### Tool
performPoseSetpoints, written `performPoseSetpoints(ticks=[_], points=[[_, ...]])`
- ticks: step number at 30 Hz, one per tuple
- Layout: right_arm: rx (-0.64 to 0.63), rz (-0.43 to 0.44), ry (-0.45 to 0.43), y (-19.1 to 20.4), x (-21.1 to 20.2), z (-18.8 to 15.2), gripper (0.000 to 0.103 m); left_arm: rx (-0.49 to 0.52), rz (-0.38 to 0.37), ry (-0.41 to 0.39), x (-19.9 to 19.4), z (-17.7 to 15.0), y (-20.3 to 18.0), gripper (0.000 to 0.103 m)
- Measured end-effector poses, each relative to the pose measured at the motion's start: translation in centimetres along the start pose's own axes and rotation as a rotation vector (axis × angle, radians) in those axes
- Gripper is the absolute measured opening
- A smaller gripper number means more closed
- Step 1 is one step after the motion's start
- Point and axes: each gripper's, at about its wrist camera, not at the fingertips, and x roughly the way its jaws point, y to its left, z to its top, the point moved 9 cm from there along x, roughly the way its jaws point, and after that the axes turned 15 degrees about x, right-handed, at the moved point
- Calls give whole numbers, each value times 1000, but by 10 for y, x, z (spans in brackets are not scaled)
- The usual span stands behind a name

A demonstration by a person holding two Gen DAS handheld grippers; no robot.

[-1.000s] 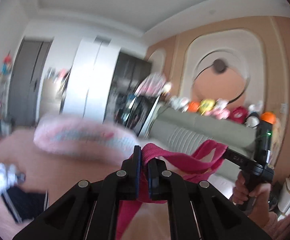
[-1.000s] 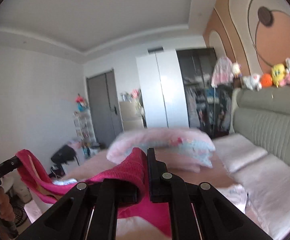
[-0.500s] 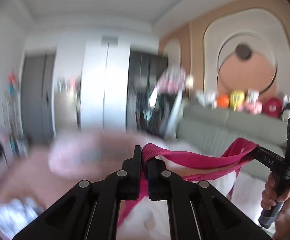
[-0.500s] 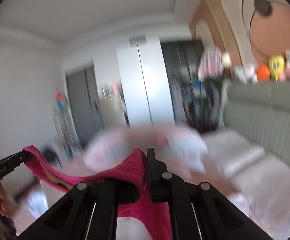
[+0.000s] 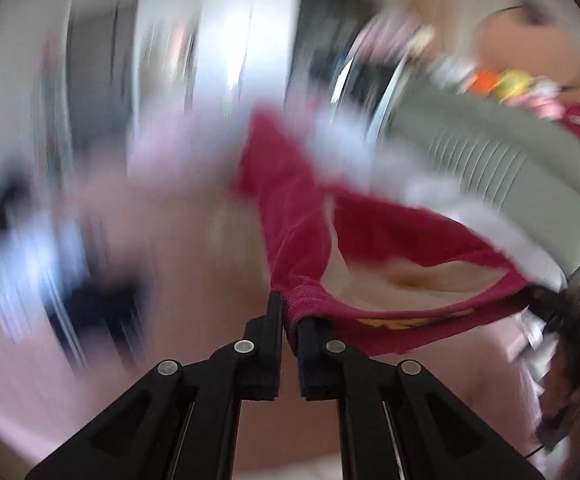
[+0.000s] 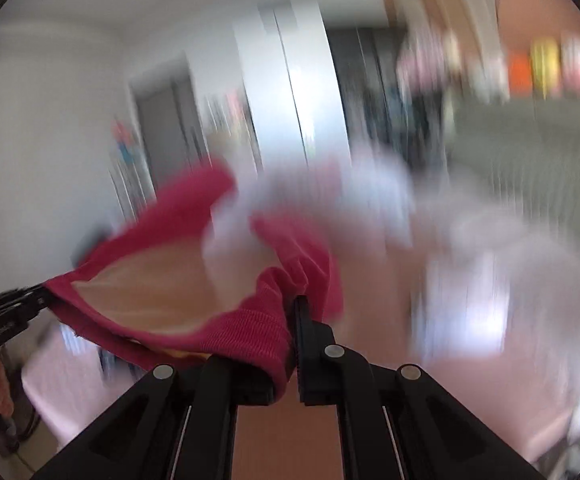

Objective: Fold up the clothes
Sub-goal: 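Lower the garment onto the bed with both grippers and smooth it flat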

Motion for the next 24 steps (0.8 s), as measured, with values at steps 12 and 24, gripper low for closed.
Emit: performPoseSetpoints(ticks=[12, 24], points=[[1, -142, 578, -84, 81, -176, 21, 14, -208, 476, 83, -158, -23, 9], [107, -120, 464, -102, 112, -136, 38, -173, -260, 275, 123, -96, 15, 50]])
